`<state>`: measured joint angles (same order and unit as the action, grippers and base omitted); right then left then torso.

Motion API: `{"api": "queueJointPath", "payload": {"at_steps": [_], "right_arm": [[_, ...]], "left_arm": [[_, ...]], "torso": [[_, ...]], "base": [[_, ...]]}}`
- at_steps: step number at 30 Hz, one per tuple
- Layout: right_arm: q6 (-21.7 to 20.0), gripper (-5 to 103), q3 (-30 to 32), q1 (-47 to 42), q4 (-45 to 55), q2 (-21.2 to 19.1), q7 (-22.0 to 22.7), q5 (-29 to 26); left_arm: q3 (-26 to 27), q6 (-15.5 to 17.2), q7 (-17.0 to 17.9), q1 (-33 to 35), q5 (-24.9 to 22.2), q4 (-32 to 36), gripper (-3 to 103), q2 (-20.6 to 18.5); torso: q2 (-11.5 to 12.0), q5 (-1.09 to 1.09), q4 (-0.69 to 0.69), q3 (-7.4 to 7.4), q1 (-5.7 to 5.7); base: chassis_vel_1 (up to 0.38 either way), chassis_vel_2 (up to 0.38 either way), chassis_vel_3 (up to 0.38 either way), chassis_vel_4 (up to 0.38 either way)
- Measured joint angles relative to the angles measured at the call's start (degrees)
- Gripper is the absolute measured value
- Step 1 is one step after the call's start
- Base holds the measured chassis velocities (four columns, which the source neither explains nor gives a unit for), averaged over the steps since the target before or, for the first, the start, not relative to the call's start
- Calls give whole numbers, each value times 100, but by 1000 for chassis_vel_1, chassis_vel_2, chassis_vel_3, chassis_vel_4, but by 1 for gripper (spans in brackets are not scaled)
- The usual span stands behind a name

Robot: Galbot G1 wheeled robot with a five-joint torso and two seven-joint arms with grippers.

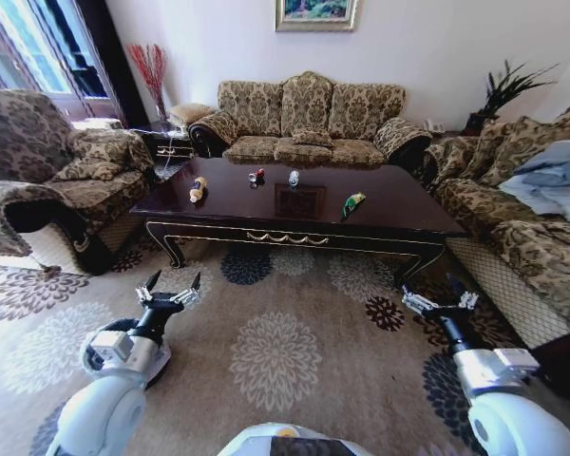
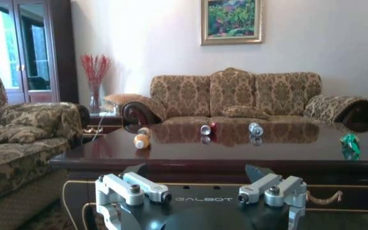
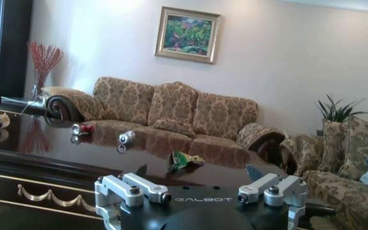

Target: Move to the front of the table and place the trash on the table into the trash bin.

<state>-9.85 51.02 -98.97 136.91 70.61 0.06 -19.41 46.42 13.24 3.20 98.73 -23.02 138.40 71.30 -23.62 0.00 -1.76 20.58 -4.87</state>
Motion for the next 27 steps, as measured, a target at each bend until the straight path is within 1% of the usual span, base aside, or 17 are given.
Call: {"api": "queueJointPath", "payload": {"at_steps": [16, 21, 27], "right_arm": [[26, 100, -31, 28, -132, -34, 44, -29], [42, 100, -27, 67, -152, -38, 49, -85], [55, 100, -30, 103, -217, -90, 32, -109]], "left_arm": [[-7, 81, 15, -40, -67, -103, 100, 12], [-28, 102, 19, -35, -51, -108, 100, 16], [7, 116, 24, 138, -34, -32, 100, -2]], "torso": [[-22, 0, 0, 10, -10], [-120, 0, 0, 67, -51], [-301, 1, 0, 176, -122]], "base": [[0, 0, 0, 0], [0, 0, 0, 0], [0, 0, 0, 0]]}}
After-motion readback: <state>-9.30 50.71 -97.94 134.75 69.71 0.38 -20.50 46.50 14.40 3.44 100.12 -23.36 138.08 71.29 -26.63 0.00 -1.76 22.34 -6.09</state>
